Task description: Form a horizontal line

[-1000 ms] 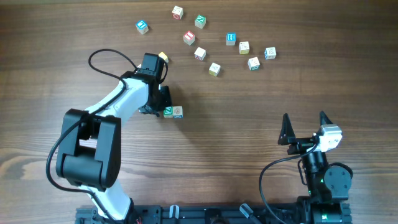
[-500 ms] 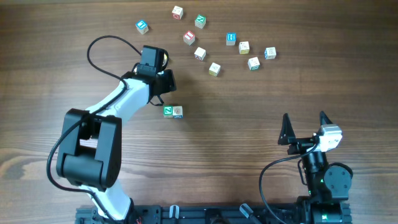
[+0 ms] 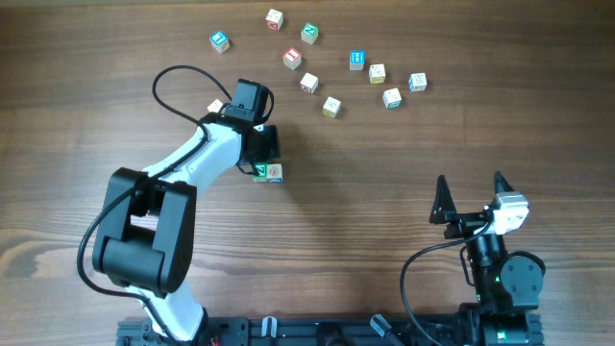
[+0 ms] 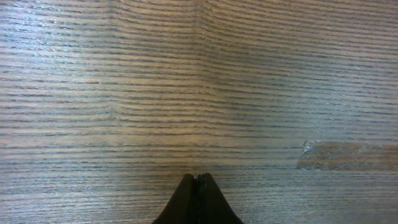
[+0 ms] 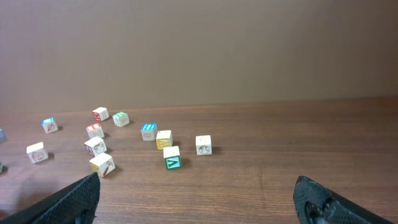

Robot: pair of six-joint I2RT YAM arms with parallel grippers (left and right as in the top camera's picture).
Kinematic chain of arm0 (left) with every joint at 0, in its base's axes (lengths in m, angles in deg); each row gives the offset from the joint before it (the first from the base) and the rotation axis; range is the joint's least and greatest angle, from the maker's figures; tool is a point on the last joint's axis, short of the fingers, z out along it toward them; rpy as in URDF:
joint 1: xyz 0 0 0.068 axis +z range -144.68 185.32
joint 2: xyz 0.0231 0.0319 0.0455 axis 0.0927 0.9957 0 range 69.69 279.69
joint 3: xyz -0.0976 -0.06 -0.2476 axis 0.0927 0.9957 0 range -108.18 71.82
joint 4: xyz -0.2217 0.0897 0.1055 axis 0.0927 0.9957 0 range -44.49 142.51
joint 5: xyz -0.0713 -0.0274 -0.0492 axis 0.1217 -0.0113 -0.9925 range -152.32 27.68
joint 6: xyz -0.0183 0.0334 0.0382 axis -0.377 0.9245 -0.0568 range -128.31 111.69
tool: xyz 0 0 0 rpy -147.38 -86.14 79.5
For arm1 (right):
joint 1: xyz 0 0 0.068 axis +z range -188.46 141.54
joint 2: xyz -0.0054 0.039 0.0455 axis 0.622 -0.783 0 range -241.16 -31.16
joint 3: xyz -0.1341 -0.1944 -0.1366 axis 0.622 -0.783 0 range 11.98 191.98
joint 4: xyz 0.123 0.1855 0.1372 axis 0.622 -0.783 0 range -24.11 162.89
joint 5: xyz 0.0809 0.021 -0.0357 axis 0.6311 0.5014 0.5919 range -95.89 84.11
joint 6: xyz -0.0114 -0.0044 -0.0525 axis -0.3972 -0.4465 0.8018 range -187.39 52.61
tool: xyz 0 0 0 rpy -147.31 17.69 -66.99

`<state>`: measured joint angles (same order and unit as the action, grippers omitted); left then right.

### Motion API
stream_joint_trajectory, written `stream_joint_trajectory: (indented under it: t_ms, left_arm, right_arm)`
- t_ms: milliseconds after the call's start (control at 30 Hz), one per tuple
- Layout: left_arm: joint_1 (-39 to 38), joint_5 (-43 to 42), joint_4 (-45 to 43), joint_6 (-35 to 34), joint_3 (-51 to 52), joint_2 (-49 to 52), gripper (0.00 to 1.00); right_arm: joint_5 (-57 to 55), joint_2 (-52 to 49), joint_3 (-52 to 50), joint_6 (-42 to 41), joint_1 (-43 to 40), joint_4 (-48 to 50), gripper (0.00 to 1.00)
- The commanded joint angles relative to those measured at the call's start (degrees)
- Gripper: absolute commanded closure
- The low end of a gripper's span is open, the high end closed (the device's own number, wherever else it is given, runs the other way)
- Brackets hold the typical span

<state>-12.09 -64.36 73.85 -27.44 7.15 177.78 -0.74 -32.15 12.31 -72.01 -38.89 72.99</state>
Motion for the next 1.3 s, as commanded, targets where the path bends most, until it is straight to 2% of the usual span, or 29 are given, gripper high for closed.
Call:
stream_joint_trajectory:
  t_ms: [0, 1033, 1267]
  left_arm:
    - [-0.02, 1.03, 0.79, 0.72, -0.07, 0.46, 0.96]
    - [-0.85, 1.01, 4.07, 0.72, -0.07, 0.46, 0.96]
    - [-0.81, 2.80, 1.70, 0.72, -0.07, 0.46, 0.96]
  right_arm:
    - [0.74, 0.46, -0.04, 0.55, 0.24, 0.28, 0.00]
    - [0.74, 0.46, -0.04, 0.55, 0.24, 0.28, 0.00]
    - [0.74, 0.46, -0.04, 0.55, 0.24, 0.28, 0.00]
